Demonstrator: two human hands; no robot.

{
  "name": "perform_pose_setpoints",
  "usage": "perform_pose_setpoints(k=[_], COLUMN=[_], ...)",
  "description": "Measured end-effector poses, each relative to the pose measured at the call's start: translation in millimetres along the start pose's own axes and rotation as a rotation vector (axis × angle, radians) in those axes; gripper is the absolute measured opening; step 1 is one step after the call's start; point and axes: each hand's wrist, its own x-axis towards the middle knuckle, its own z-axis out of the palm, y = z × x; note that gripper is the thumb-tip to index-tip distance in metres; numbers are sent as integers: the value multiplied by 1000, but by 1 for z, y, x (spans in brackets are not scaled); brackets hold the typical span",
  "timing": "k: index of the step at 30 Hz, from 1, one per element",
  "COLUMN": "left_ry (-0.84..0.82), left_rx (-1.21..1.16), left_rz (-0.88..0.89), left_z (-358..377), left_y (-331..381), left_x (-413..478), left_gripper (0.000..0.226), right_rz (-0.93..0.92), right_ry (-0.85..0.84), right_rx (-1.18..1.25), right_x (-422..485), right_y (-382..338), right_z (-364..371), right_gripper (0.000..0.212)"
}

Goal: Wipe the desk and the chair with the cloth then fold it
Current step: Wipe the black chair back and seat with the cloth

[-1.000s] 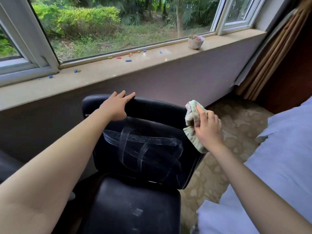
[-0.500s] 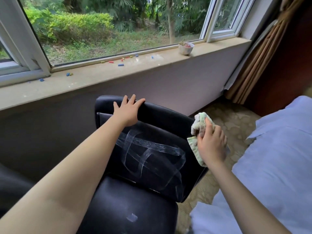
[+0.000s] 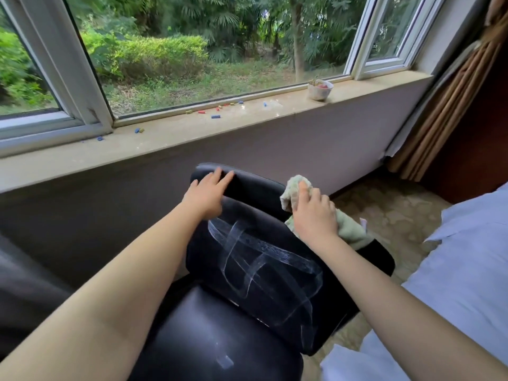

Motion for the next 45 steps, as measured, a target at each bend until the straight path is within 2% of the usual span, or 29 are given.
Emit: perform_pose_setpoints(k=[4, 9, 15, 18, 22, 25, 28, 32, 35, 39, 43, 45], left_ry=[-207, -563, -471, -425, -424, -428, -376, -275, -224, -199, -176, -153], left_rx=[14, 13, -51, -124, -215, -249, -296, -394, -471, -510, -522, -528], left_rz=[-241, -409, -481, -492, -464, -438, -409, -363, -275, -194, -149, -117], left_z=[38, 61, 52, 54, 59, 55, 44, 30, 29, 35, 33, 23], left_y=[-63, -131, -181, -190, -177, -161, -140, -101, -59, -9, 27, 43], left_x=[-45, -96, -122, -122, -119, -110, -94, -75, -67, -65, -64, -61], left_gripper=[77, 63, 57, 56, 56, 55, 54, 53, 53, 55, 63, 69], right_rz=[-146, -459, -837, -927, -1007, -1005, -975, -680, -547, -682, -795, -833], right_ry=[-171, -284, -275, -355, -438, -492, -352, -306, -282, -122, -251, -457], right_rx=[9, -42, -287, -209, -170, -113, -13, 9, -16, -160, -148, -64], right_x=[32, 87, 93, 65, 22, 9, 28, 54, 41, -7, -73, -110], right_y=[-41, -114, -183, -191, -164, -135, -112, -59, -10, 42, 77, 92], right_z=[-1, 16, 61, 85, 103, 92, 63, 21, -2, -8, 8, 18], right_gripper=[62, 73, 60, 57, 52, 52, 54, 61, 68, 57, 45, 60])
